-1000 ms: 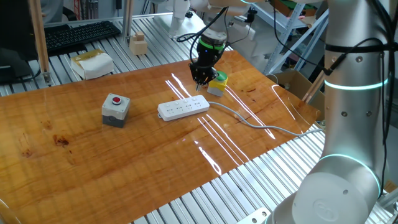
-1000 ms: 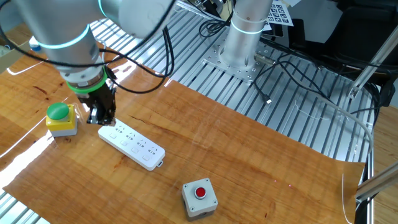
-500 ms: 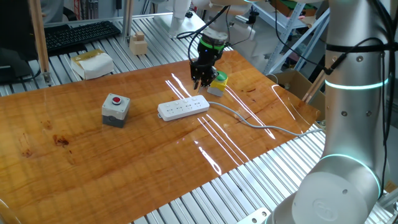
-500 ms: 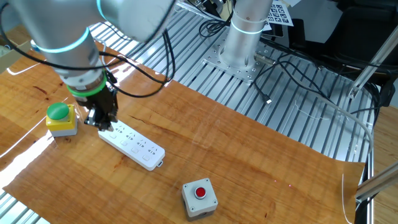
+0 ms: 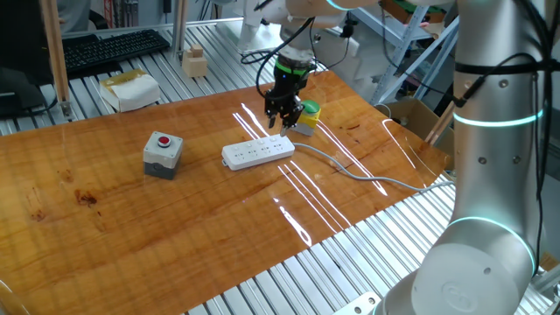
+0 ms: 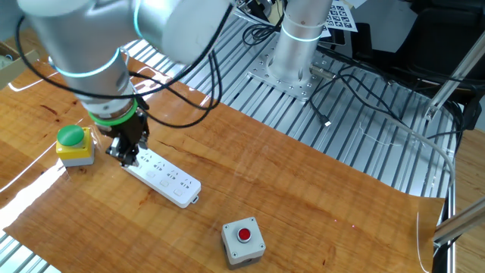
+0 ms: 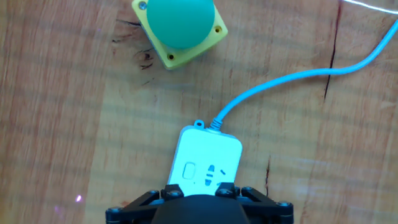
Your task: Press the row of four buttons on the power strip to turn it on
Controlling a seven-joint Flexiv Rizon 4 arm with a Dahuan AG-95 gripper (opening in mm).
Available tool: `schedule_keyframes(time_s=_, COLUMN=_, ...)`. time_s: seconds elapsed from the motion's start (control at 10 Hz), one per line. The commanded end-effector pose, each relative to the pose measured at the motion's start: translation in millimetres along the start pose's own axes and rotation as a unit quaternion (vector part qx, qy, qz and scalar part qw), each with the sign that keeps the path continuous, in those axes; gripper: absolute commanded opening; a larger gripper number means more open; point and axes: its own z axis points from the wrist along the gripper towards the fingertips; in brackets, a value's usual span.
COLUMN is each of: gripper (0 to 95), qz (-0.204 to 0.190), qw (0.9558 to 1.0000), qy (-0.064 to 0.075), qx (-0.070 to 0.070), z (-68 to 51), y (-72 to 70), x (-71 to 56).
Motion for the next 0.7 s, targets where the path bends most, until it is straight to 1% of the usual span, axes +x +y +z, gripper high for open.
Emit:
schedule_keyframes(time_s=0.1, gripper=38.0, qz=0.004, qw=1.0000, qy=-0.004, qx=0.002, z=3.9, y=-0.4, x=1.1)
schedule_keyframes(time_s=0.2, gripper=38.0, qz=0.005, qw=0.9999, qy=-0.004, qx=0.009, z=6.4, y=-0.4, x=1.6)
schedule_keyframes(time_s=0.3, gripper=38.0, qz=0.006, qw=0.9999, qy=-0.006, qx=0.011, z=8.4, y=-0.2, x=2.0)
schedule_keyframes(time_s=0.4, gripper=38.0, qz=0.007, qw=0.9999, qy=-0.008, qx=0.012, z=11.6, y=0.3, x=1.5)
schedule_keyframes(time_s=0.7, gripper=38.0, qz=0.004, qw=0.9999, qy=-0.008, qx=0.013, z=17.7, y=1.8, x=-2.8)
